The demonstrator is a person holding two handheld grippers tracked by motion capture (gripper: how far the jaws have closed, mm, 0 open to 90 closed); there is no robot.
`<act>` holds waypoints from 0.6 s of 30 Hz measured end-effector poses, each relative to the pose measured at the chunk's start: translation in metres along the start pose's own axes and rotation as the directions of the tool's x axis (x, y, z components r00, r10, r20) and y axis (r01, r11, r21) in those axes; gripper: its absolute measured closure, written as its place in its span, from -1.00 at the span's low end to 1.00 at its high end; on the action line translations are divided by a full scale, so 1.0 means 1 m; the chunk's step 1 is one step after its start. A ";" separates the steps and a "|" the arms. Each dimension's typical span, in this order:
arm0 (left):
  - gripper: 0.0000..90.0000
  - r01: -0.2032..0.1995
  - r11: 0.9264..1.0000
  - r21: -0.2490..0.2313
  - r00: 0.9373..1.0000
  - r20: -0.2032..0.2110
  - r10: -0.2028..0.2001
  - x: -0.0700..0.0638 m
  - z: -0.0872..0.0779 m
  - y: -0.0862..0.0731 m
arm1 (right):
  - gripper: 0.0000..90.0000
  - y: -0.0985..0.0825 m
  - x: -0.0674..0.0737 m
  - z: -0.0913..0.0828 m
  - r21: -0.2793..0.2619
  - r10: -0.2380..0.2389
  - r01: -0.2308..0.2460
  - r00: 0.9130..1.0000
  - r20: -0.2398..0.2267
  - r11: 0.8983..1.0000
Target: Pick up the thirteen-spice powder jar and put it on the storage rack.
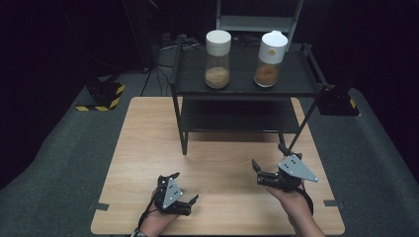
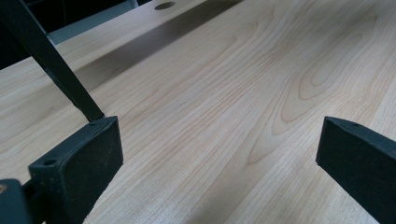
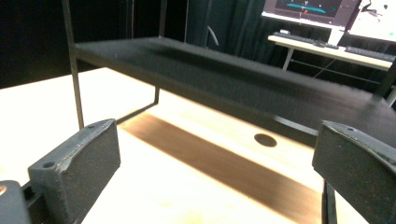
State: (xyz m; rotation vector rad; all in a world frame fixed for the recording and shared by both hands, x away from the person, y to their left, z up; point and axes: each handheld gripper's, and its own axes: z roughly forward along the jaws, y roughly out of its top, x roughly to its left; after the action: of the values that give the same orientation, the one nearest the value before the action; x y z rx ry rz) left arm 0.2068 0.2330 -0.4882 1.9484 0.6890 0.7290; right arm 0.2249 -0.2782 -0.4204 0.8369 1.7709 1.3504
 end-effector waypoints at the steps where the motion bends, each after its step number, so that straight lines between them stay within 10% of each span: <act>1: -0.98 -0.003 1.000 0.001 1.000 -0.001 0.003 0.000 0.000 0.000 | -1.00 -0.003 0.001 0.000 0.006 0.004 -0.004 1.000 0.000 1.000; 18: -0.98 -0.002 1.000 0.005 1.000 -0.001 0.002 0.000 0.000 0.001 | -1.00 -0.048 0.011 0.002 0.123 -0.002 0.000 1.000 0.017 0.992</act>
State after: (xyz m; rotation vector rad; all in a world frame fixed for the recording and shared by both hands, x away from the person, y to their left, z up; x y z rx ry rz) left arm 0.2069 0.2321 -0.4877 1.9530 0.6903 0.7298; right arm 0.2180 -0.2794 -0.4696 0.9110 1.8563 1.2392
